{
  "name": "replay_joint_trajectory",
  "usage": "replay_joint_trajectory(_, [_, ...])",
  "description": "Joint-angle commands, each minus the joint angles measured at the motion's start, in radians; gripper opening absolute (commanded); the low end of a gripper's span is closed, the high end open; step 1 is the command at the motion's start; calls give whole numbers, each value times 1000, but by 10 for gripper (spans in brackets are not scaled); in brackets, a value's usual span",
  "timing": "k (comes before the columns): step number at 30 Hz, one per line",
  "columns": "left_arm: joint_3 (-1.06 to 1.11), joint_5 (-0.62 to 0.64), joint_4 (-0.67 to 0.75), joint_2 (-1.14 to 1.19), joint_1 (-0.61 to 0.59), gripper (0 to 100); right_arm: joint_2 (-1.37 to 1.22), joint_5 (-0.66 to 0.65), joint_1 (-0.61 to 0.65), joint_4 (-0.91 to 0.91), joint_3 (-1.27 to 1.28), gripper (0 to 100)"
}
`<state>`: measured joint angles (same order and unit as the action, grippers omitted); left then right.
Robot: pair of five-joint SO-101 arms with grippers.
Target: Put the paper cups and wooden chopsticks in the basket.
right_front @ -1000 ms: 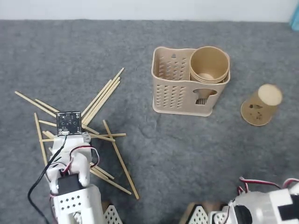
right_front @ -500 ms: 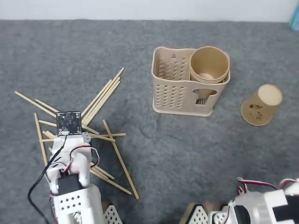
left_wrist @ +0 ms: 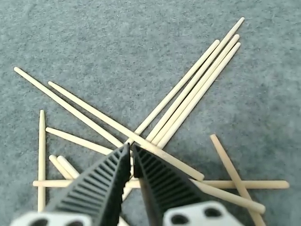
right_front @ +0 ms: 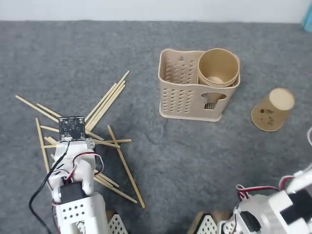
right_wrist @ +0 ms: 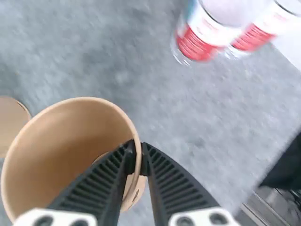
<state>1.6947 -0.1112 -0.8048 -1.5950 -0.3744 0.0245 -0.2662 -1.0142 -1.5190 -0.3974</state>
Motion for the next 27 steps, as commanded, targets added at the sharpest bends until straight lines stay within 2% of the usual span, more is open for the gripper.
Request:
replay_joint_trajectory(1, [-4,-9,2,-14,8,16,7,84,73,159,55,8])
replay_joint_trajectory(7, [-4,-9,2,-14,8,16,-4,149,124,407,245,8])
replay_joint_trajectory(16, [-4,-9,2,-14,9,16,5,141,131,774,611,8])
replay_joint_trajectory(21, [-4,-9,2,-14,9,16,4,129,130,897,741,11])
replay_joint_trajectory(24, [-4,-9,3,-14,9,16,5,25,131,901,786,80])
replay_joint_trajectory(27, [-4,-9,3,-14,9,16,5,5,130,909,795,193])
